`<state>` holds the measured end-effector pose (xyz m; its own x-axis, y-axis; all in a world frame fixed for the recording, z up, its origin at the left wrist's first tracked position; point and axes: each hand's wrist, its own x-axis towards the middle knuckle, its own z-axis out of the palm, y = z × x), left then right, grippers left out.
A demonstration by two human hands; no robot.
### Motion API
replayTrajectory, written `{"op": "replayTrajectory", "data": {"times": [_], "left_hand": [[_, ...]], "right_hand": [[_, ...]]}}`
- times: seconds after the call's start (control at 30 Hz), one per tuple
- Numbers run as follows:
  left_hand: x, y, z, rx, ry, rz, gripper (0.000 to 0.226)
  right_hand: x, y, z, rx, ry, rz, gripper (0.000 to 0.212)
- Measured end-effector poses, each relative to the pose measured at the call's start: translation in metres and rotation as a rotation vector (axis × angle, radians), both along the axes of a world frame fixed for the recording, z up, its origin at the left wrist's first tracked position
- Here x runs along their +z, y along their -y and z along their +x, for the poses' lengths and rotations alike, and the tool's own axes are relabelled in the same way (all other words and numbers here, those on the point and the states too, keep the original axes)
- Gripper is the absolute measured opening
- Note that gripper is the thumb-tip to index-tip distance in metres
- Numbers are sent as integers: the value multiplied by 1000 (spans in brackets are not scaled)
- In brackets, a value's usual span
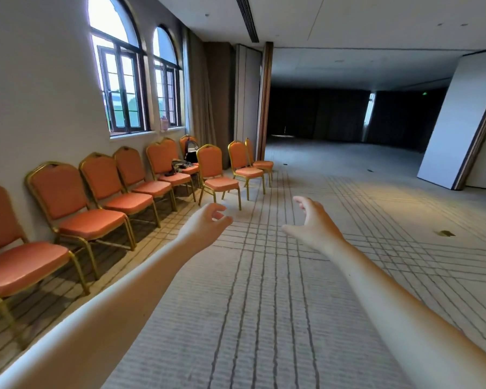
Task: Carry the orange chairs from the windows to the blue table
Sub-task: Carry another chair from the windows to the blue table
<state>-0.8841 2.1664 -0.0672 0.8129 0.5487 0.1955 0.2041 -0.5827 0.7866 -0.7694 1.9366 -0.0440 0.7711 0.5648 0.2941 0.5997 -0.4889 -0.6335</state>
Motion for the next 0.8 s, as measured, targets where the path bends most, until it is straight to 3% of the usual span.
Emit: {"op": "replayTrajectory", "data": {"times": [0.23, 0.43, 0.8], "left_hand": [[-2, -105, 149, 27, -12, -3, 42], [-22, -200, 311, 20, -41, 60, 42], [-4, -363, 596, 102, -64, 48, 47]], "right_hand": [[-16, -101, 145, -36, -18, 0, 79], [-35, -201, 312, -43, -48, 29, 80], [-22, -382, 608, 32, -48, 12, 80]]}}
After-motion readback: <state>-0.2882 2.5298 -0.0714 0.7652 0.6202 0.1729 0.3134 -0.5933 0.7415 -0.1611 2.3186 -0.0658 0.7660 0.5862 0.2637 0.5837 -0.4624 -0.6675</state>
